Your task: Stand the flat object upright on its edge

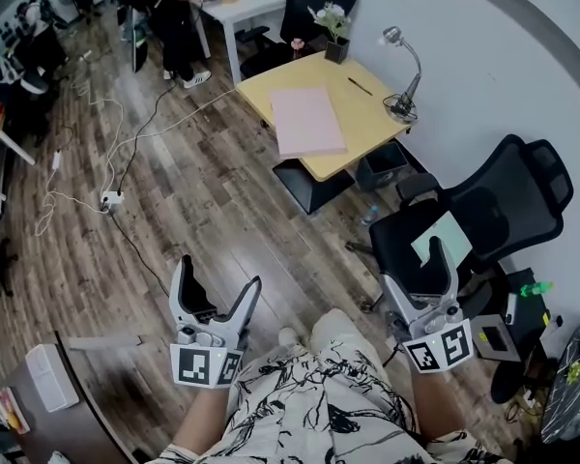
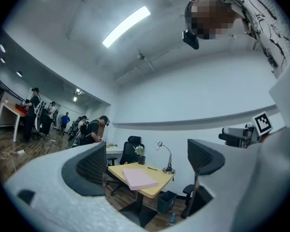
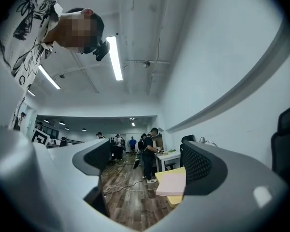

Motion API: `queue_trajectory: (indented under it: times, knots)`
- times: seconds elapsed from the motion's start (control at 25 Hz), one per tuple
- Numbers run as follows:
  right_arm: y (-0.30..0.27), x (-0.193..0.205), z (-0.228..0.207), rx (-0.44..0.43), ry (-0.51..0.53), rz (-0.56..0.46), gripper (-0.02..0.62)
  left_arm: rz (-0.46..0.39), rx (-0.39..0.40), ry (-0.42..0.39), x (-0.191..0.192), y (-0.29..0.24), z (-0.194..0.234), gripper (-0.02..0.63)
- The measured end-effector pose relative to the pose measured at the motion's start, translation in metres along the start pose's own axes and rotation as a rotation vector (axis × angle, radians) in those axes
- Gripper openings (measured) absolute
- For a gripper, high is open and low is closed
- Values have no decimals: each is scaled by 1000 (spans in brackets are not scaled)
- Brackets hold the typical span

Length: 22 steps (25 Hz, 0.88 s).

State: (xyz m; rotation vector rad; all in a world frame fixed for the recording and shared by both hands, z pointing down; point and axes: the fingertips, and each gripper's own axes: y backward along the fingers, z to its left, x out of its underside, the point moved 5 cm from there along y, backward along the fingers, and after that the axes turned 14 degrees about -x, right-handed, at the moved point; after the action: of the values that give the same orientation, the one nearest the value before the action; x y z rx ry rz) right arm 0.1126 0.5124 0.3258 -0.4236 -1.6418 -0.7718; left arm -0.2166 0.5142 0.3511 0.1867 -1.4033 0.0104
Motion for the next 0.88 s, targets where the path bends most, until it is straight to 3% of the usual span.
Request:
queue_trajectory:
  times: [0.16, 0.4, 0.88]
  knots:
    - [-3, 3, -9, 24, -1, 6, 471, 10, 14, -11, 5, -12, -3, 514]
    - [-11, 9, -20, 11, -20, -2, 468, 30, -32, 3, 10, -27, 7, 514]
    - [-48, 21, -93, 0, -49, 13, 469, 46, -43, -21, 25, -98, -8, 514]
